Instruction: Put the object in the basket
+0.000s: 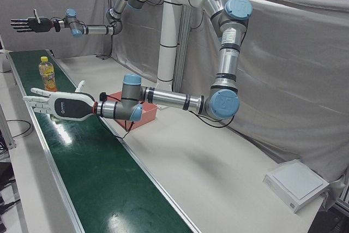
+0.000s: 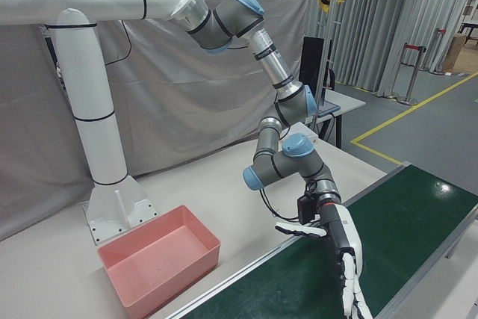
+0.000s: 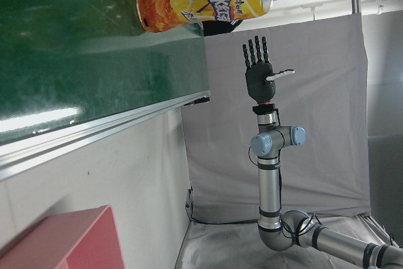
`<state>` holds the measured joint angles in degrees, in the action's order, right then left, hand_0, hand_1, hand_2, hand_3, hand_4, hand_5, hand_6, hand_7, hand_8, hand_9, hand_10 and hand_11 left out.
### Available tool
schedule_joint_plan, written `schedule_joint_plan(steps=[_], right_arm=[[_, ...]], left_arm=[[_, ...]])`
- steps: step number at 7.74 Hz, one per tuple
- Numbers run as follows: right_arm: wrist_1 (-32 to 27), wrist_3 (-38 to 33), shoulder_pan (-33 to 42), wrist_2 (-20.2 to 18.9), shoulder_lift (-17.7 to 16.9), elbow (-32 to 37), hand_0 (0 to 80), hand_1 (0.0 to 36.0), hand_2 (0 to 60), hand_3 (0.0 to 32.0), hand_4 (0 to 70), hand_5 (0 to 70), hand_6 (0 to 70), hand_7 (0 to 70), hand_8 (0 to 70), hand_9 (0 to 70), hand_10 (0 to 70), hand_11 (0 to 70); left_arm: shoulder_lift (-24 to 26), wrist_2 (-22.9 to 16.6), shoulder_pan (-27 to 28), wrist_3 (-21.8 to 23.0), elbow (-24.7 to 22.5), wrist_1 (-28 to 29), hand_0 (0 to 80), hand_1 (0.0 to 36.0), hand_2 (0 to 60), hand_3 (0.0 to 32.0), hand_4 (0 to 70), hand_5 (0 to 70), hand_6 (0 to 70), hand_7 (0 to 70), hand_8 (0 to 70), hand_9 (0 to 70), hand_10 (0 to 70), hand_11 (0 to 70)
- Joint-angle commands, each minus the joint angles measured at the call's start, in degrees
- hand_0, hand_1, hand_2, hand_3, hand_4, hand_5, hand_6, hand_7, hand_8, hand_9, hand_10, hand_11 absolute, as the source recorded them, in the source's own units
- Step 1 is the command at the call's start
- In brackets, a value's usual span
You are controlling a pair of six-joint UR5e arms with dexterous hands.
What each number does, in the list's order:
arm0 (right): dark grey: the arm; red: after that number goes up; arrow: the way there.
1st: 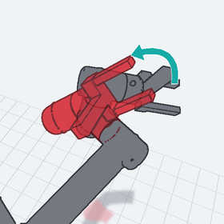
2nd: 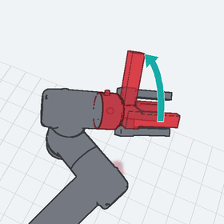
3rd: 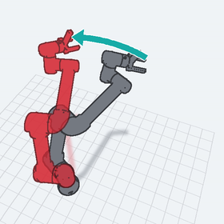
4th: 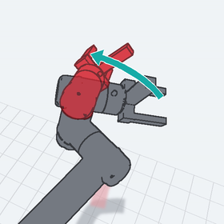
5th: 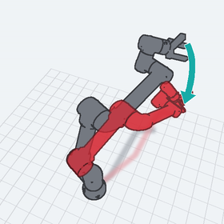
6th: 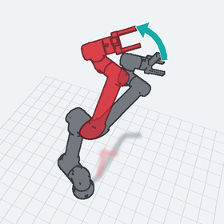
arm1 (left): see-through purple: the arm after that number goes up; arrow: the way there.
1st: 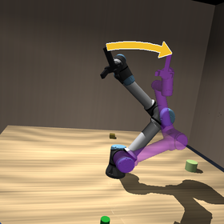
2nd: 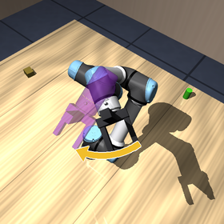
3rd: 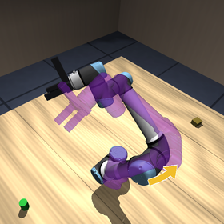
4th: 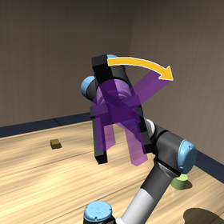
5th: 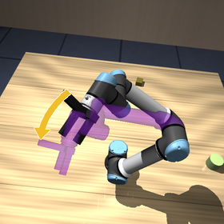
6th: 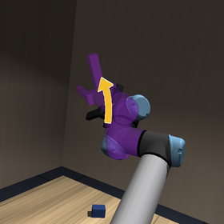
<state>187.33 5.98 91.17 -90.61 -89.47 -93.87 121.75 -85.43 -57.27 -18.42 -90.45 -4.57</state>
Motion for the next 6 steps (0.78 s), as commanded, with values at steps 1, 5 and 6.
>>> schedule_joint_plan(steps=[1, 5, 6], right_arm=[[0.0, 0.0, 0.0, 0.0, 0.0, -0.1, 0.0, 0.0, 0.0, 0.0, 0.0, 0.0, 0.0, 0.0, 0.0, 0.0, 0.0, 0.0], [0.0, 0.0, 0.0, 0.0, 0.0, 0.0, 0.0, 0.0, 0.0, 0.0, 0.0, 0.0, 0.0, 0.0, 0.0, 0.0, 0.0, 0.0], [0.0, 0.0, 0.1, 0.0, 0.0, 0.0, 0.0, 0.0, 0.0, 0.0, 0.0, 0.0, 0.0, 0.0, 0.0, 0.0, 0.0, 0.0]], left_arm=[[0.0, 0.1, 0.0, 0.1, 0.0, 0.0, 54.7, 8.2, 0.0, 2.2, 15.1, 7.5, 1.3, 0.1, 6.1, 6.7, 5.9, 10.1], [0.0, 0.1, 0.0, 0.2, -0.1, 0.1, 54.2, 8.3, 0.0, 2.0, 14.6, 11.1, 1.2, 0.0, 6.8, 7.5, 6.0, 10.1], [0.0, 0.1, 0.0, 0.2, -0.1, 0.1, 54.3, 8.1, 0.0, 2.0, 14.6, 11.1, 1.2, 0.0, 6.4, 7.1, 5.9, 9.9]])
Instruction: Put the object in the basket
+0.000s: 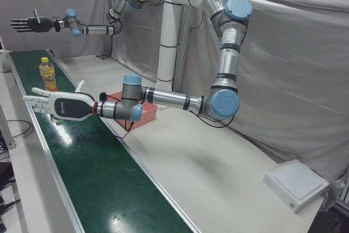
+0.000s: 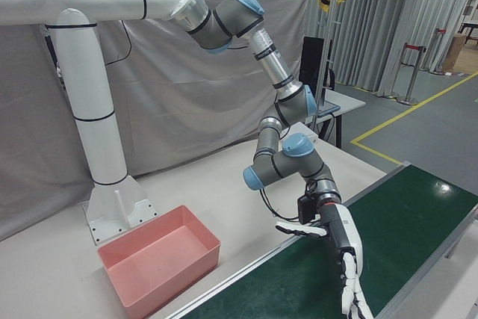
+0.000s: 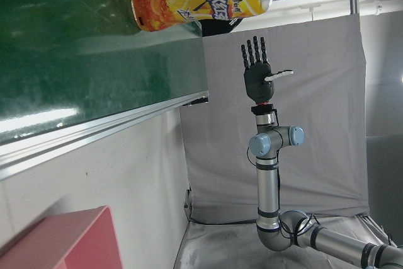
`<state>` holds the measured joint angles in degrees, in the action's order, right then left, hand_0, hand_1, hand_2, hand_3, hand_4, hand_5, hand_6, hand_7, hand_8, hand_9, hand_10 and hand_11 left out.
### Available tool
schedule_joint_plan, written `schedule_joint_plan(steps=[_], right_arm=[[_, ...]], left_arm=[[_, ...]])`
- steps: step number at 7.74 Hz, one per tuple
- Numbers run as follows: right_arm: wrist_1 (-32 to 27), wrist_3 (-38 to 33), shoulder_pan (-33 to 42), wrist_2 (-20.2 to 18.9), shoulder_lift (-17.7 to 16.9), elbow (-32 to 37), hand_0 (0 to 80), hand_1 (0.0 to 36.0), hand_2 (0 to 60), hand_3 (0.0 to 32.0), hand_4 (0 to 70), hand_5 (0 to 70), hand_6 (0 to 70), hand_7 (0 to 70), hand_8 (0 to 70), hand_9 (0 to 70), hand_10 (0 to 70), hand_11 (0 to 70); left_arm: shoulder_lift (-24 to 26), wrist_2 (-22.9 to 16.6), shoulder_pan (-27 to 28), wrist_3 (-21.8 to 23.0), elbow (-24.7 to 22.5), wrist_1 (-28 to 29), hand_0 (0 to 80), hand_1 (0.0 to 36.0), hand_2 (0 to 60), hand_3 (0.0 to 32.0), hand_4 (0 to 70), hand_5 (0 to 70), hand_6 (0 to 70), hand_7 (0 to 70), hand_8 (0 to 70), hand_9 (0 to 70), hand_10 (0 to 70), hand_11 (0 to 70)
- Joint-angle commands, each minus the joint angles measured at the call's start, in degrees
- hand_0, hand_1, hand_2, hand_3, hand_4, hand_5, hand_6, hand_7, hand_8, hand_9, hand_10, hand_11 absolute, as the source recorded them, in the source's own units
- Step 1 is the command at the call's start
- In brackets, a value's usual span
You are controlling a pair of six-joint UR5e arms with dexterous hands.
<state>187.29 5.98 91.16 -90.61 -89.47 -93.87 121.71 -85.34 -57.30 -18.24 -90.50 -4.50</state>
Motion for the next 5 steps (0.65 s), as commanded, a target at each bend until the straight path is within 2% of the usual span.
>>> schedule_joint_plan(steps=[1, 5], right_arm=[[0.0, 0.0, 0.0, 0.0, 0.0, -0.1, 0.0, 0.0, 0.0, 0.0, 0.0, 0.0, 0.0, 0.0, 0.0, 0.0, 0.0, 0.0], [0.0, 0.0, 0.1, 0.0, 0.0, 0.0, 0.0, 0.0, 0.0, 0.0, 0.0, 0.0, 0.0, 0.0, 0.0, 0.0, 0.0, 0.0]], left_arm=[[0.0, 0.0, 0.0, 0.0, 0.0, 0.0, 54.3, 8.1, 0.0, 2.0, 14.7, 10.9, 1.2, 0.0, 6.8, 7.5, 5.9, 9.9], [0.0, 0.0, 0.0, 0.0, 0.0, 0.0, 53.5, 7.8, 0.0, 1.8, 14.7, 11.7, 1.3, 0.0, 7.3, 8.2, 6.1, 10.2]])
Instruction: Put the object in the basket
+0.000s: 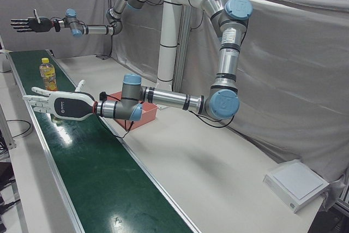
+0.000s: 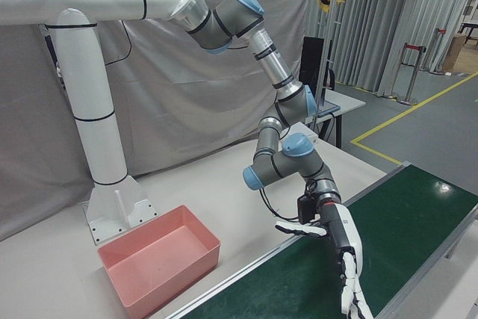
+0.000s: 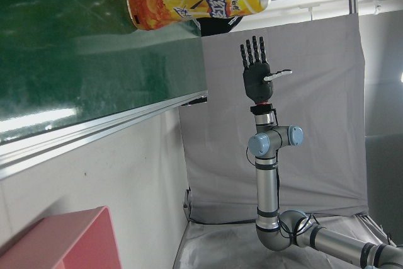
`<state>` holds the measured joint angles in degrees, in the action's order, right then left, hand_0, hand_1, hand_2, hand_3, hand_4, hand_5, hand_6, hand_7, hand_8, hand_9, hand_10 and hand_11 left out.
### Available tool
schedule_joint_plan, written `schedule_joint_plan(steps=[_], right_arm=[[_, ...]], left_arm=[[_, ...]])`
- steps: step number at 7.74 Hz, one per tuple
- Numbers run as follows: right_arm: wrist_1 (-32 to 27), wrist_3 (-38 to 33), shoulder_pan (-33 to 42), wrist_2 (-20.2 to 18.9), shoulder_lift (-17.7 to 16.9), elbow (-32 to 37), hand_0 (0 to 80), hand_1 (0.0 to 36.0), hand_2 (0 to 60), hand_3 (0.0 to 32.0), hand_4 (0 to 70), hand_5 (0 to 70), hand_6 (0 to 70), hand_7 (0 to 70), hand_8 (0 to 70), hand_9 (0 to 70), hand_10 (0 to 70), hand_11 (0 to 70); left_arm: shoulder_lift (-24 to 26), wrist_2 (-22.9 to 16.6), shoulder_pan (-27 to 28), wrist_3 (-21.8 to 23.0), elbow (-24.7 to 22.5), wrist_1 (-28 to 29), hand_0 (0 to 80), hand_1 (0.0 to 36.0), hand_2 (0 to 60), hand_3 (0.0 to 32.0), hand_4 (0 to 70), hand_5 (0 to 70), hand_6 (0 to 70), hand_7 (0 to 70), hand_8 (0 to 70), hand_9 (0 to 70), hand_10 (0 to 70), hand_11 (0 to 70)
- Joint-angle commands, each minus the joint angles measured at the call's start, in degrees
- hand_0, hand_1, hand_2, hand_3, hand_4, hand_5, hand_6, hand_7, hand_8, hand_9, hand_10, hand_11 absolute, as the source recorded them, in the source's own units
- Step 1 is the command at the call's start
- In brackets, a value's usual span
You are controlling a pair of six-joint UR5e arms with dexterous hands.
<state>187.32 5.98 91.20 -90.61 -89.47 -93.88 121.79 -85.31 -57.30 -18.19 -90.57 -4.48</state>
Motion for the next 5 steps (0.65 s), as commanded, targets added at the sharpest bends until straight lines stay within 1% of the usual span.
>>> schedule_joint_plan(steps=[1, 3, 4, 5], right_arm=[[0.0, 0.0, 0.0, 0.0, 0.0, -0.1, 0.0, 0.0, 0.0, 0.0, 0.0, 0.0, 0.0, 0.0, 0.0, 0.0, 0.0, 0.0], [0.0, 0.0, -0.1, 0.0, 0.0, -0.1, 0.0, 0.0, 0.0, 0.0, 0.0, 0.0, 0.0, 0.0, 0.0, 0.0, 0.0, 0.0], [0.0, 0.0, 0.0, 0.0, 0.0, 0.0, 0.0, 0.0, 0.0, 0.0, 0.0, 0.0, 0.0, 0.0, 0.0, 0.0, 0.0, 0.0], [0.0, 0.0, -0.1, 0.0, 0.0, 0.0, 0.0, 0.0, 0.0, 0.0, 0.0, 0.0, 0.0, 0.0, 0.0, 0.0, 0.0, 0.0]], left_arm=[[-0.1, 0.0, 0.0, 0.0, 0.0, 0.0, 53.3, 7.2, 0.0, 1.8, 14.6, 11.5, 1.3, 0.0, 7.1, 8.0, 6.1, 10.1], [-0.1, 0.0, 0.0, 0.0, 0.0, 0.0, 53.1, 7.4, 0.0, 2.0, 14.5, 11.4, 1.2, 0.0, 7.2, 8.0, 6.1, 10.1], [-0.1, 0.0, 0.0, 0.0, 0.0, 0.0, 53.2, 7.4, 0.0, 1.6, 14.6, 11.6, 1.2, 0.0, 7.0, 7.9, 6.1, 10.2], [-0.1, 0.0, 0.0, 0.0, 0.0, 0.0, 53.2, 7.6, 0.0, 2.0, 14.5, 11.5, 1.2, 0.0, 6.9, 7.8, 6.2, 10.2]])
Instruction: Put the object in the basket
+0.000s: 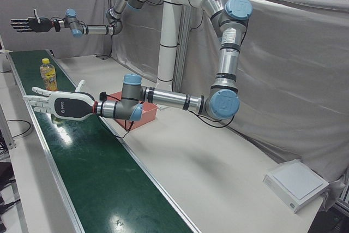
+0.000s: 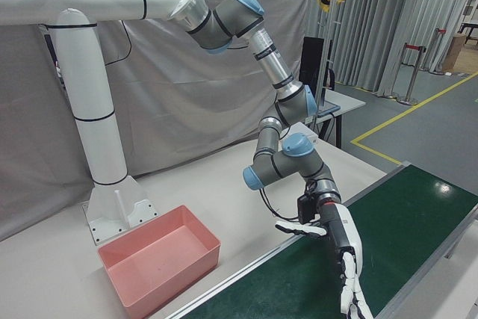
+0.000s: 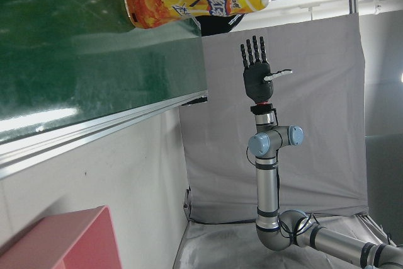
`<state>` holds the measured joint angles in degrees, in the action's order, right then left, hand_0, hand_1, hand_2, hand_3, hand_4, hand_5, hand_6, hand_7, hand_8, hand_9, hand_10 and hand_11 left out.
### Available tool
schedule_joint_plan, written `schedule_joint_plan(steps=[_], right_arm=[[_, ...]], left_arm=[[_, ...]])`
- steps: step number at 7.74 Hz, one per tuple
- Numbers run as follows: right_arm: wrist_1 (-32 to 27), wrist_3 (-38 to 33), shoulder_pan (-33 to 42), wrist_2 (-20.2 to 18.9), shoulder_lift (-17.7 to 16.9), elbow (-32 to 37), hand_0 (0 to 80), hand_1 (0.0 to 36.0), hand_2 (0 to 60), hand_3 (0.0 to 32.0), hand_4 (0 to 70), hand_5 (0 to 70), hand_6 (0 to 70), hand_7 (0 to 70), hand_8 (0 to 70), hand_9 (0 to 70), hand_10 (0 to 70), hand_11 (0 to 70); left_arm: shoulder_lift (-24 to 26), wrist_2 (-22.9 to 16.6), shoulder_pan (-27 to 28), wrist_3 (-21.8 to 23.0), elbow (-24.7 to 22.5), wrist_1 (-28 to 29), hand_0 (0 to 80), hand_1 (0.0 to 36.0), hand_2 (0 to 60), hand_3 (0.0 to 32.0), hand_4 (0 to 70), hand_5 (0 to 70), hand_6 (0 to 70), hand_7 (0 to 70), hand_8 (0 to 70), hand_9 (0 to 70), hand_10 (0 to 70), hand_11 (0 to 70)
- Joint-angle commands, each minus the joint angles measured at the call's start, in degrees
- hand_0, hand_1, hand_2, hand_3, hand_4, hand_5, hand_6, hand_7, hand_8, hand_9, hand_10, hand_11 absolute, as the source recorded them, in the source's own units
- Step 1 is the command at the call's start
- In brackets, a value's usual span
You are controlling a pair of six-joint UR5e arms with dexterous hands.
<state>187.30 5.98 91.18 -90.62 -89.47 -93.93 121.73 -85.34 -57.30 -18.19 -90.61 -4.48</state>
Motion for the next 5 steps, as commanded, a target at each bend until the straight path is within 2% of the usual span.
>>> schedule_joint_plan(steps=[1, 5], right_arm=[[0.0, 0.0, 0.0, 0.0, 0.0, 0.0, 0.0, 0.0, 0.0, 0.0, 0.0, 0.0, 0.0, 0.0, 0.0, 0.0, 0.0, 0.0], [0.0, 0.0, 0.0, 0.0, 0.0, 0.1, 0.0, 0.0, 0.0, 0.0, 0.0, 0.0, 0.0, 0.0, 0.0, 0.0, 0.0, 0.0]], left_arm=[[0.0, 0.0, 0.0, 0.0, 0.0, 0.0, 53.5, 7.7, 0.0, 2.0, 14.5, 11.4, 1.1, 0.0, 6.8, 7.6, 6.3, 10.5], [-0.1, 0.1, 0.0, -0.1, 0.0, 0.0, 54.1, 8.5, 0.0, 1.4, 15.0, 11.7, 1.4, 0.2, 6.9, 7.8, 6.4, 10.8]])
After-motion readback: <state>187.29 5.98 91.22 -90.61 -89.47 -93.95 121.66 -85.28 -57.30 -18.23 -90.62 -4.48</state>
